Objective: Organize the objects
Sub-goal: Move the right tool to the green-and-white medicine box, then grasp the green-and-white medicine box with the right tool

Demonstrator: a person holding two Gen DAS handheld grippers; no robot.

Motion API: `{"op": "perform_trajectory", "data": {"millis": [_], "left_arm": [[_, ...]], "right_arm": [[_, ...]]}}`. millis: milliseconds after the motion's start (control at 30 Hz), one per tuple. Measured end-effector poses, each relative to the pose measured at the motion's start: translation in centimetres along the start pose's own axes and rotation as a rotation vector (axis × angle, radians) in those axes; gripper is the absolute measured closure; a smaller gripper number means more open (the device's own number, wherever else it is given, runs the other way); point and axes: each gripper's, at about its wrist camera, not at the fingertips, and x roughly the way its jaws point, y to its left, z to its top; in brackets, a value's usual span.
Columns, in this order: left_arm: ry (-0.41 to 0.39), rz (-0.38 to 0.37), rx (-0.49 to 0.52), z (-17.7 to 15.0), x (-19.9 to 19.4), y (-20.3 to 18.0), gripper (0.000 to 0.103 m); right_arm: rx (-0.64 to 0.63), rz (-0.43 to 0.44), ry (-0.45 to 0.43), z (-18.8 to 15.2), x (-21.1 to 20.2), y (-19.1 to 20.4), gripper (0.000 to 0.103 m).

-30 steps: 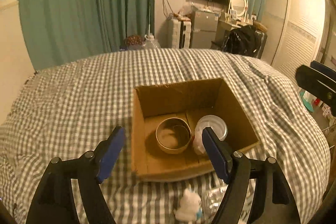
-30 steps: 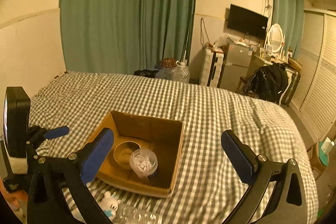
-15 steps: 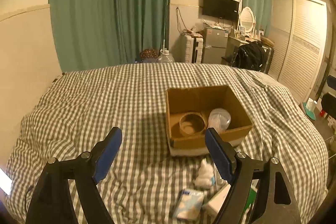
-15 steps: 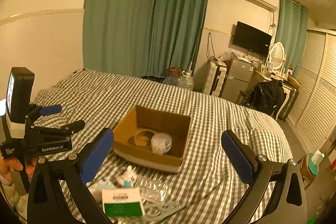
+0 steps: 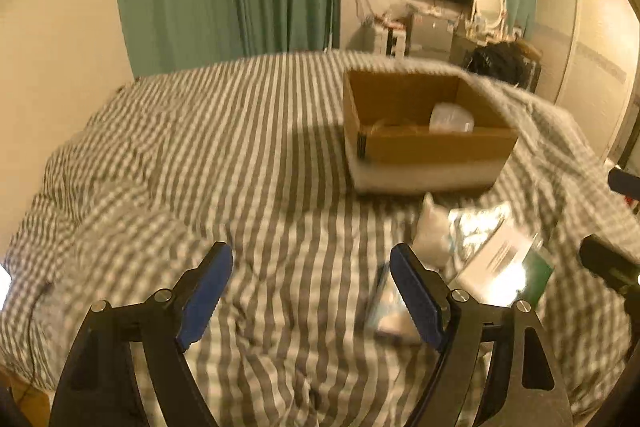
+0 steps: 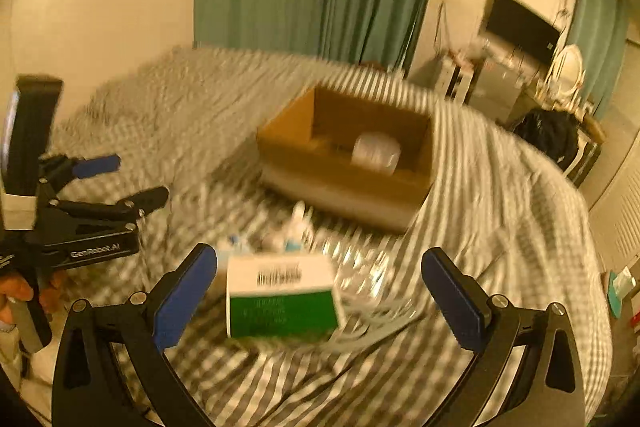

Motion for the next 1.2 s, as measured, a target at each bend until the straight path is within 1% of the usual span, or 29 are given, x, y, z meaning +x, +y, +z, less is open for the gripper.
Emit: {"op": "perform_trajectory", "data": {"millis": [100,200,300,400,500,600,633,667,800,867,967,1067,1200], "left_arm": [[0.061,-0.029,0.023,-2.3,1.6,-0.8,0.019],[0.094,-0.033,0.047,-3.4,2.7,-1.7,0.019],[0.114,-0.043,0.068,-4.1,3.5,-2.1,0.019],[0.130,-0.055,0.071,-4.6,4.2,-2.1,0.019],[0.146,-0.059,0.077,-4.9,4.7,-2.2,0.019],[0.157,-0.065,0.083,-5.1,5.1,-2.5,0.019],[0.160,-0.067,0.085,-5.1,5.1,-2.6,0.019],[0.161,-0.070,0.087,-5.1,5.1,-2.7,0.019],[0.164,-0.102,0.113,-5.1,5.1,-4.0,0.019],[0.163,-0.105,0.131,-5.1,5.3,-4.7,0.019],[0.160,-0.104,0.153,-4.9,5.8,-5.7,0.019],[0.151,-0.105,0.143,-4.4,6.5,-6.4,0.019],[0.161,-0.126,0.169,-4.3,7.0,-7.9,0.019]], "right_arm": [[-0.001,0.034,0.079,-1.8,2.7,0.7,0.000],[-0.005,0.052,0.132,-3.0,4.5,1.3,0.000],[-0.012,0.046,0.158,-3.4,5.5,1.4,0.000],[0.000,0.066,0.176,-3.5,6.6,1.1,0.000],[-0.012,0.062,0.188,-3.7,7.4,1.3,0.000],[0.015,0.080,0.181,-3.9,7.5,0.9,0.000],[0.022,0.084,0.174,-3.8,7.4,0.9,0.004],[0.025,0.088,0.163,-3.7,7.2,0.8,0.009],[0.000,0.035,0.108,-3.2,5.7,0.3,0.009],[0.002,0.007,0.085,-3.1,4.8,-0.4,0.009],[0.034,0.003,0.068,-2.9,4.1,-1.6,0.009],[0.054,-0.017,0.060,-2.8,3.7,-2.6,0.009],[0.079,-0.019,0.049,-3.0,2.9,-3.6,0.009]]}}
